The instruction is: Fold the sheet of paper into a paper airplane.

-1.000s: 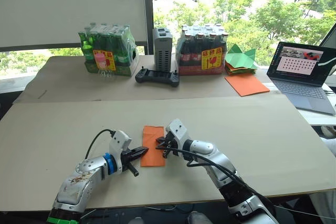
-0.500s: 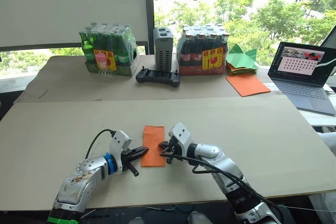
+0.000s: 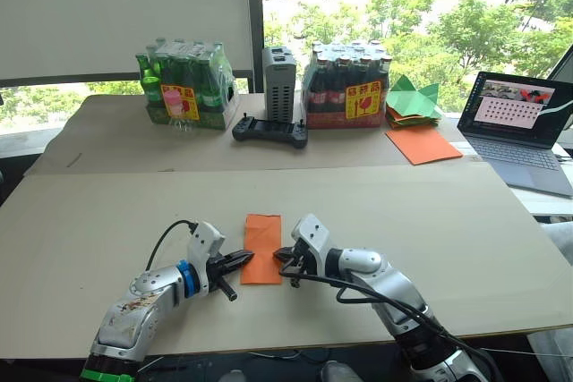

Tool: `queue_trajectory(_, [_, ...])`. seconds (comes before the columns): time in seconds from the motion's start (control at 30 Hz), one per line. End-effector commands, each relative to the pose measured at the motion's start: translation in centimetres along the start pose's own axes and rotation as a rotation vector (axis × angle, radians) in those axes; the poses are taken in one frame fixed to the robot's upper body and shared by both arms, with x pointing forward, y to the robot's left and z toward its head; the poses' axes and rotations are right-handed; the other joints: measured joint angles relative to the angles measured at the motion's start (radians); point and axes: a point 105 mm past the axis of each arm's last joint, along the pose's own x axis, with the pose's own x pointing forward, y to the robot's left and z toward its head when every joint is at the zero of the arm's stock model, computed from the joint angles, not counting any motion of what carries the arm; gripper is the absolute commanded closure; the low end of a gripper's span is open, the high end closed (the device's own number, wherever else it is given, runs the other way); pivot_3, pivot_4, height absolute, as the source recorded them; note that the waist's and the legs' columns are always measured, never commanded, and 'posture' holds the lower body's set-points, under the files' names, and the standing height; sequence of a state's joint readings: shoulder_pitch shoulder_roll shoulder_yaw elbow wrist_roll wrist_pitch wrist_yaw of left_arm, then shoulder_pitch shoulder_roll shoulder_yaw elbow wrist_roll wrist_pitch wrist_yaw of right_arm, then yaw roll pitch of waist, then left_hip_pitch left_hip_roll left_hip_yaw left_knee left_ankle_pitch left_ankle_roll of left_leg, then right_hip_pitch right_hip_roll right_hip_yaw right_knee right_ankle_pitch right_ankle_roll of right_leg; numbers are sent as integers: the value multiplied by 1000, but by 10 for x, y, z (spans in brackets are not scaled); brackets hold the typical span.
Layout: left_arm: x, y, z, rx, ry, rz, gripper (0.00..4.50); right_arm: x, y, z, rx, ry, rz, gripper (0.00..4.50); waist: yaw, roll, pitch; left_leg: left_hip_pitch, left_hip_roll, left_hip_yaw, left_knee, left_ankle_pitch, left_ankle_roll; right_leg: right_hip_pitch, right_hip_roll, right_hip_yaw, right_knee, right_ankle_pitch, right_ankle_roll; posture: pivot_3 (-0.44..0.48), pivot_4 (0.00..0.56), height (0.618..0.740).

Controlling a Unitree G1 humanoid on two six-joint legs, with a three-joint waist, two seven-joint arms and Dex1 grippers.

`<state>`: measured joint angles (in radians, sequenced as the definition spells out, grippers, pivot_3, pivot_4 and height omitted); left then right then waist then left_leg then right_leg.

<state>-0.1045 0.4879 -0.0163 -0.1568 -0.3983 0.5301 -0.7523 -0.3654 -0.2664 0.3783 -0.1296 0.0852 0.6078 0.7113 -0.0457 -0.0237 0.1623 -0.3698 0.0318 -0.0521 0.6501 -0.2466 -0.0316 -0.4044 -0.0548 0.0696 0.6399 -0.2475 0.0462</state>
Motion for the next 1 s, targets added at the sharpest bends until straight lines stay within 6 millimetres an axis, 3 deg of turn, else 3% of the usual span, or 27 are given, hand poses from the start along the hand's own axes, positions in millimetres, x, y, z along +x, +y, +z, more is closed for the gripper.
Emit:
queue_trajectory(0.03, [-2, 4, -4, -1, 20, 15, 4500, -3, 12, -27, 59, 103, 58, 4471, 0, 0, 0, 0, 0, 0, 0, 0, 0, 0, 0, 0, 0, 0, 0, 0, 150, 740])
queue_trajectory(0.67, [-1, 3, -3, -2, 20, 11, 4500, -15, 30, -33, 68, 143, 193, 4471, 0, 0, 0, 0, 0, 0, -1, 0, 0, 0, 0, 0, -1, -1, 1, 0, 150, 740])
queue_trajectory(1.0, [-1, 2, -3, -3, 18, 11, 4500, -16, 31, -13, 90, 46, 217, 4471, -1, 0, 0, 0, 0, 0, -1, 0, 0, 0, 0, 0, -1, -1, 1, 0, 150, 740])
